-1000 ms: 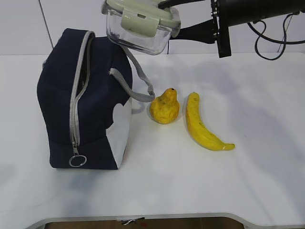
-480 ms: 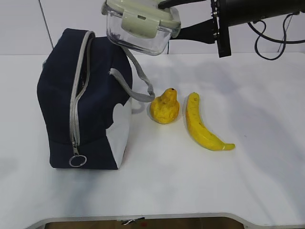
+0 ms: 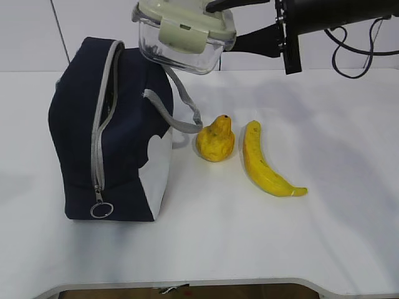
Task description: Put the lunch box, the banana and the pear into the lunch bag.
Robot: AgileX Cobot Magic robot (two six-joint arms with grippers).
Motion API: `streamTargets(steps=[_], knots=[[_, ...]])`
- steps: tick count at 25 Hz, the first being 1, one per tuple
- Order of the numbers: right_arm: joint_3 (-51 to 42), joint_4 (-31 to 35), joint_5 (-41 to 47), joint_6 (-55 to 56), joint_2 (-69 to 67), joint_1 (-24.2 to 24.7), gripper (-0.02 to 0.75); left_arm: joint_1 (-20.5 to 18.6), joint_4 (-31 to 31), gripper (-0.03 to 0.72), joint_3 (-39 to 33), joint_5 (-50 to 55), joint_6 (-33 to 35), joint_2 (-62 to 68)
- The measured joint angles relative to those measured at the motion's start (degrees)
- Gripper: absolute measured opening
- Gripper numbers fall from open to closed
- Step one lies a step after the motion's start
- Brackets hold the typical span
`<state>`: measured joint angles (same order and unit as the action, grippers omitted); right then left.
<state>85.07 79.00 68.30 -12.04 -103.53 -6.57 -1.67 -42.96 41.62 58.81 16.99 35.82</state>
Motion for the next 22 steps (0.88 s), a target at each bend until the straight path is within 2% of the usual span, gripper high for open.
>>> streamTargets(steps=[4,6,15,22], knots=[[0.0,0.1,-0.1,-1.3,0.0,-1.5,0.386,0.0,0.0,0.351,3.2,-2.4,2.4,7.5],[0.0,0.1,-0.1,-1.7,0.0,-2.4,0.386,0.0,0.0,0.374,5.3,-4.0,4.0,11.5],[-0.1,3.5,-1.3,-5.3,0.0,-3.2,0.386,0.0,-2.2,0.382,19.5,-4.1,11.1,32.9],[-0.1,3.9,-3.6,-8.7,0.0,-3.2,0.386,0.0,-2.6,0.381,30.8,1.2,11.9,46.1]])
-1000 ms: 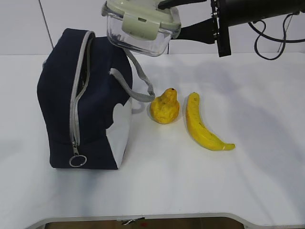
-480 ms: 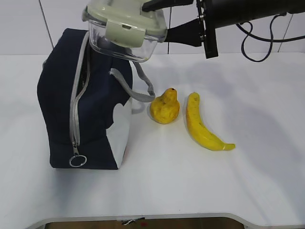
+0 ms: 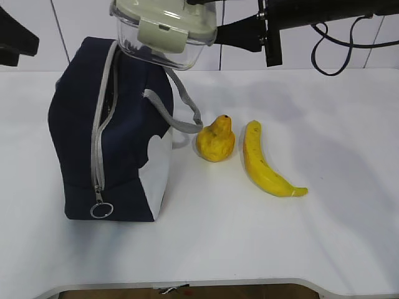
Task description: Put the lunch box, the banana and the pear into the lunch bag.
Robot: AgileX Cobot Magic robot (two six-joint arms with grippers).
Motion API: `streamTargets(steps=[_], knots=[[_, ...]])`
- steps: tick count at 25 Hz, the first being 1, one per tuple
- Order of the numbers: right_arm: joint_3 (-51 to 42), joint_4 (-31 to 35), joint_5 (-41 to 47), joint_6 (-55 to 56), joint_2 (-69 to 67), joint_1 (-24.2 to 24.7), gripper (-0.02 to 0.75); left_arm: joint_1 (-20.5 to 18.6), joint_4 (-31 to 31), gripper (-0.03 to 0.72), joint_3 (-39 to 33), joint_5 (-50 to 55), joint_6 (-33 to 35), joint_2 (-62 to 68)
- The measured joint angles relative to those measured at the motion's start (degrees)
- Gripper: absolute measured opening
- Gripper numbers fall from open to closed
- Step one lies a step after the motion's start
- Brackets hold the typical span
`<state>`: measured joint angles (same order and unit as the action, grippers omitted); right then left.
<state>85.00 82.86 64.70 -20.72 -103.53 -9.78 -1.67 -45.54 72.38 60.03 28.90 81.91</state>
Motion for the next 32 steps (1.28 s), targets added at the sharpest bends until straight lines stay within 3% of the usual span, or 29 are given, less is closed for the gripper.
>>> streamTargets(steps=[8,20,23,26,28,32], knots=[[0.0,0.2,-1.4,-2.6,0.0,0.0,0.386,0.3,-2.3,0.381,9.7,6.3,0.1,10.8],[0.0,1.6,-3.4,-4.5,0.0,-2.6,0.386,3.6,-2.3,0.375,12.3,6.6,0.1,18.3],[0.0,1.7,-3.8,-4.6,0.0,-2.6,0.386,3.9,-2.2,0.276,12.4,6.9,0.1,18.5],[0.0,2.0,-3.9,-4.6,0.0,-2.6,0.386,3.9,-2.0,0.072,12.4,8.3,0.8,18.6],[0.0,2.0,-3.9,-4.6,0.0,-2.6,0.386,3.9,-1.9,0.026,12.4,8.8,1.5,18.6],[0.0,2.0,-3.9,-4.6,-0.1,-2.6,0.386,3.9,-1.9,0.013,12.4,9.2,2.4,18.6]])
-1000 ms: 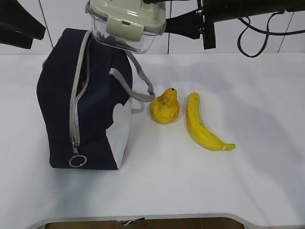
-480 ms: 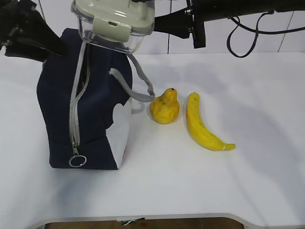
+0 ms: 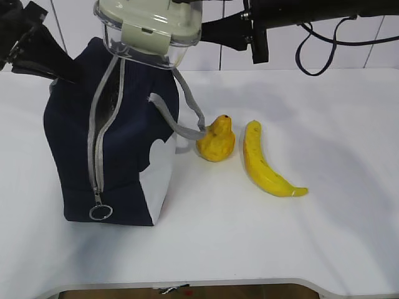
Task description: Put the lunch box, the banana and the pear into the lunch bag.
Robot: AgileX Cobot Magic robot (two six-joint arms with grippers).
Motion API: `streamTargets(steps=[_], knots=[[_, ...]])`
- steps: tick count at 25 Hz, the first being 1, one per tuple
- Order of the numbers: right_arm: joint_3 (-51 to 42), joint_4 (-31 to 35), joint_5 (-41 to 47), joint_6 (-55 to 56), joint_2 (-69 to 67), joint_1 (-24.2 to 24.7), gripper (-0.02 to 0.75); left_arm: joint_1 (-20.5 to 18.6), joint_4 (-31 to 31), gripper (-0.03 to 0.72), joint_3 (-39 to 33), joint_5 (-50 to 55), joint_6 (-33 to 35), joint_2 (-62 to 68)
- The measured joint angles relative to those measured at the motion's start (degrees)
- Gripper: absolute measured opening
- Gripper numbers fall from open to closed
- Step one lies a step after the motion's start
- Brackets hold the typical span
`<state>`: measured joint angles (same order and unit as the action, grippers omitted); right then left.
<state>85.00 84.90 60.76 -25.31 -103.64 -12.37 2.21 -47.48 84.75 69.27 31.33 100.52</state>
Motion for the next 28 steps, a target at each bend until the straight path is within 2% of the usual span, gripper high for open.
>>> streamTargets(steps=[7,18,28], knots=[[0.0,0.0,-3.8,-1.9,-0.1,0.0,0.386,0.0,-1.9,0.011,0.4,0.1,0.2,-0.8],[-0.2,2.2,-5.3,-7.5,-1.3,-1.0,0.386,0.0,-4.9,0.010,3.9,0.3,0.3,-2.3],[-0.2,-1.4,-6.0,-8.0,-8.4,-1.2,0.386,0.0,-6.6,0.010,3.9,0.3,0.3,-3.0]])
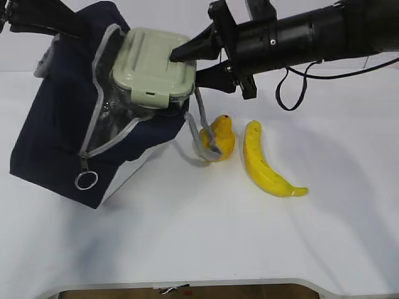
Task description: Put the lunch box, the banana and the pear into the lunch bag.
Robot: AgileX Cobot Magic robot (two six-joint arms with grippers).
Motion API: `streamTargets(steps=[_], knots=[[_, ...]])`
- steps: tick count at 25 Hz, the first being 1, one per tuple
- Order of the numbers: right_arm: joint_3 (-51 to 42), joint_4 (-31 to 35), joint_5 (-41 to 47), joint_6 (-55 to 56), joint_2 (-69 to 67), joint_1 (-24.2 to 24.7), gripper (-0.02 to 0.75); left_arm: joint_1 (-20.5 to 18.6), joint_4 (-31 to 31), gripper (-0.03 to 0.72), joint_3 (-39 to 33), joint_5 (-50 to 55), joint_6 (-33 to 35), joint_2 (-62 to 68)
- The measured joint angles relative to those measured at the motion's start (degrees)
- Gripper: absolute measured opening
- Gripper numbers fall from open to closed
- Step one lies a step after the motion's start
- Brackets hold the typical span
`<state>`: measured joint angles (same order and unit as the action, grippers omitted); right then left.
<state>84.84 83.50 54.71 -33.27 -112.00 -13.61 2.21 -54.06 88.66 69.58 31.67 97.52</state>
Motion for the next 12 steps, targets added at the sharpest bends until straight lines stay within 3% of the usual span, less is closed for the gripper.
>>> streamTargets(steps=[7,12], knots=[[0.0,1.2,-0.5,0.0,-2.4,-1.2,0.386,0.1,-0.1,0.010,0.0,0.0,0.0,0.0],[0.1,5.4,-0.8,-1.6,-4.2,-5.6,0.386,1.6,-0.2,0.010,0.0,0.0,0.0,0.0]])
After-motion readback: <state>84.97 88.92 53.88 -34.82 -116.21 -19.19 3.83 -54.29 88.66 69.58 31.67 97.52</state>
